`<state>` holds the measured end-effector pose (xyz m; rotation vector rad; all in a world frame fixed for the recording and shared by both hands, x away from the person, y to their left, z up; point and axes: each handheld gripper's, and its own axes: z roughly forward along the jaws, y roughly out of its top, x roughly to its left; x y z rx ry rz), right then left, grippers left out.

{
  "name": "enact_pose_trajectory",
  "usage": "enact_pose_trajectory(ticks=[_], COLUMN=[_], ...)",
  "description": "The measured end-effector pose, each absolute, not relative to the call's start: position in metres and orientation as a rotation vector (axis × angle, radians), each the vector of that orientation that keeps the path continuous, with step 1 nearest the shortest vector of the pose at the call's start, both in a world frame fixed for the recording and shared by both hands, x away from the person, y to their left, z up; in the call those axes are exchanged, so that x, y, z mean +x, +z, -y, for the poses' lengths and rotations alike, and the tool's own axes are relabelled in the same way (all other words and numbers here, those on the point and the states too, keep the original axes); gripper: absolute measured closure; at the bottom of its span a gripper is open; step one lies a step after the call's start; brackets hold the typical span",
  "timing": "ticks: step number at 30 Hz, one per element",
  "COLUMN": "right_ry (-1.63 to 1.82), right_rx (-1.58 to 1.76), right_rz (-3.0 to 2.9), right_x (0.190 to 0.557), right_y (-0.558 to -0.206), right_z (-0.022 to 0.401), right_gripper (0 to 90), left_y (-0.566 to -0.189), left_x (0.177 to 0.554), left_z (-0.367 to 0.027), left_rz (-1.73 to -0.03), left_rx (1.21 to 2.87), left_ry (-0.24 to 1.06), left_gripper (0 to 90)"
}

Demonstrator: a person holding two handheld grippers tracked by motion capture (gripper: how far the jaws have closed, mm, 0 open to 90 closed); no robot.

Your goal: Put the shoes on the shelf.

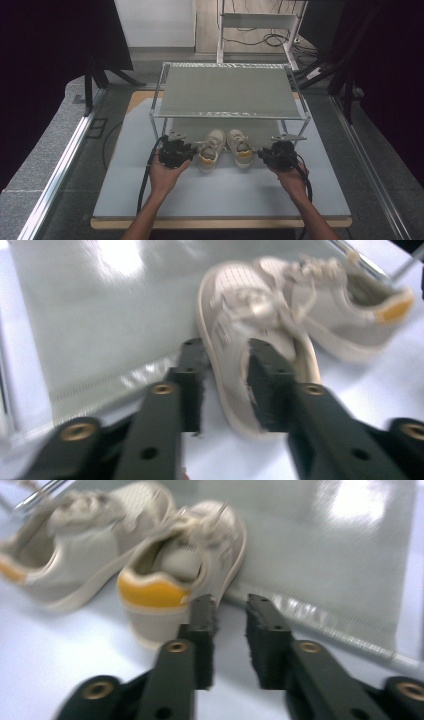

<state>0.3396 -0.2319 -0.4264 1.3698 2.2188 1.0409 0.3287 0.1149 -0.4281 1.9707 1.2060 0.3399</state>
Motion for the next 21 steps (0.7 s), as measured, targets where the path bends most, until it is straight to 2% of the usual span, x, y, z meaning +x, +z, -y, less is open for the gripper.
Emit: enact_pose_trajectory(ticks=[4,7,14,21], right_ry=[1.043,1.042,1.021,1.022], right_rx=[1.313,1.289,1.282,1.266], right_rz=[-2.285,-2.313,-2.329,-2.315], right_x=[0.330,0.328,0.334,0.338], right_y=[-0.434,-0.441,-0.454,-0.456], right_z=[0.233,0.231,0.225,0.219], right_gripper=[84.1,86.2,86.9,86.7], left_y=[-0.436,-0.446,-0.466,-0.470], left_x=[0.316,0.312,0.313,0.318], left_z=[-0.120,-0.118,-0.100,-0.090], left_rz=[-1.169,-1.154,-1.120,-1.119], left_rx=[2.029,2.064,2.130,2.116], left_ry=[0.289,0.240,0.170,0.150], left_gripper=[84.4,87.3,88.4,88.9])
